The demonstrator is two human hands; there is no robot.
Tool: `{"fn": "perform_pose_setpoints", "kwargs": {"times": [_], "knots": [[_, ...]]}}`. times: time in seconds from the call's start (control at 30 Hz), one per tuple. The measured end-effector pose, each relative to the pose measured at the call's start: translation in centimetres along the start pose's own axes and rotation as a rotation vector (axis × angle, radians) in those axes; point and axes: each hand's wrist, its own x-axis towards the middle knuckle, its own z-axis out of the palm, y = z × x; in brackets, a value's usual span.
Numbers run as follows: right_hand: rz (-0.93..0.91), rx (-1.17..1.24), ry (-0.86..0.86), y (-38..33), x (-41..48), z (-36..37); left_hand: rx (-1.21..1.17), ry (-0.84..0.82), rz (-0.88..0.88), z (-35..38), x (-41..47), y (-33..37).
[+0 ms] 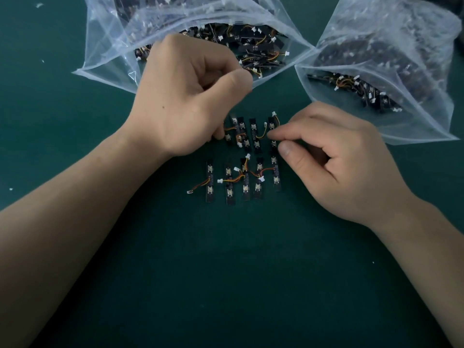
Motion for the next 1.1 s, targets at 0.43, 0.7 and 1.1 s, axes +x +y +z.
{"fn": "perform_pose_setpoints", "kwargs": {"times": [0.43, 0.7, 1.1], "knots": [[0.008, -0.094, -0.027, -0.8, 0.5, 0.2, 0.334, 0.069, 0.058, 0.4, -0.2, 1.0], [-0.020, -0.093, -0.087, -0.9, 0.7, 0.3, 0.542, -0.039, -0.018, 0.9, -0.5, 1.3], [0.163, -0.108, 0.003, -0.8, 1.0, 0.3, 0.269, -0.197, -0.043, 1.2, -0.5, 1.5]]}}
